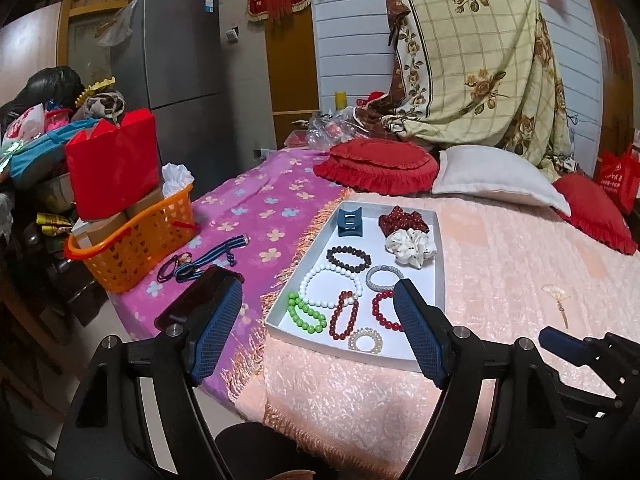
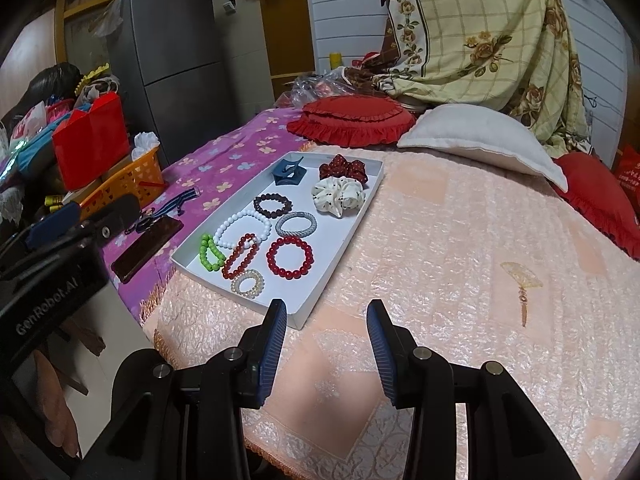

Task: Organize jewelry

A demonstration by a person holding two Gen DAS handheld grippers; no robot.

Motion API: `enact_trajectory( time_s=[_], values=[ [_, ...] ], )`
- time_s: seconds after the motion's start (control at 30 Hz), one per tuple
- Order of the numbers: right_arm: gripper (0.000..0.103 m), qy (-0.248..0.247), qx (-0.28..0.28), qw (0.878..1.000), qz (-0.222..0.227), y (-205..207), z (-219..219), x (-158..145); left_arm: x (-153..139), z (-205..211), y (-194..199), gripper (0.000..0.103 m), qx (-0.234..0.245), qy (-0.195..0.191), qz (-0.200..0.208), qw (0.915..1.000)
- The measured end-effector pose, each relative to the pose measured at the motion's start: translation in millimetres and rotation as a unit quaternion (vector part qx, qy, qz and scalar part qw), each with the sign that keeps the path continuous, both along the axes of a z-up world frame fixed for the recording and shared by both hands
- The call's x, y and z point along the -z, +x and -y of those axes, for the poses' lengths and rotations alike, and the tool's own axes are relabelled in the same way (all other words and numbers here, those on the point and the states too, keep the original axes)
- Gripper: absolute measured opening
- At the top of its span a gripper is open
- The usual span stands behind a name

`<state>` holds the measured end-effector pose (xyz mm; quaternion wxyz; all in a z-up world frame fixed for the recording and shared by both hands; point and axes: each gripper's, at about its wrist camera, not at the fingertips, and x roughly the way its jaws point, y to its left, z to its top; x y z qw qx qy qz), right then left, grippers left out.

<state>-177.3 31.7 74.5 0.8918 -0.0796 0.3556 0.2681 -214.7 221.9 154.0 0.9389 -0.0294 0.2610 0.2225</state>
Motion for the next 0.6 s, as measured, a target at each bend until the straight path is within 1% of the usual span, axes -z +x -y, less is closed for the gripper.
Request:
enact_trajectory(
  time_s=[0.2, 0.27, 0.37, 0.53, 0.6],
  values=[
    [0.04, -0.003, 0.001, 1.0, -0.001, -2, -2, 2, 2, 3, 0, 0.079, -0.005, 0.009, -0.003, 0.9999],
    [0.04, -0.004, 0.0, 1.0, 0.001, -2, -3, 2, 2, 3, -1, 0.082, -0.004, 0.007, 0.0, 1.0],
    [0.04, -0.005, -0.001, 1.0, 0.003, -4, -4, 3, 3, 3, -2, 0.083, -0.006, 0.004, -0.003, 1.0],
    [0.04, -0.011, -0.002, 1.0, 0.003, -6, -6, 6, 10, 2, 2, 0.083, -0.002, -0.004, -0.021, 0.9998],
    [0.04, -0.012, -0.002, 1.0, 0.002, -6, -7, 7, 14, 2, 4, 0.083, 0.005, -0.014, -0.03, 0.9994]
  ],
)
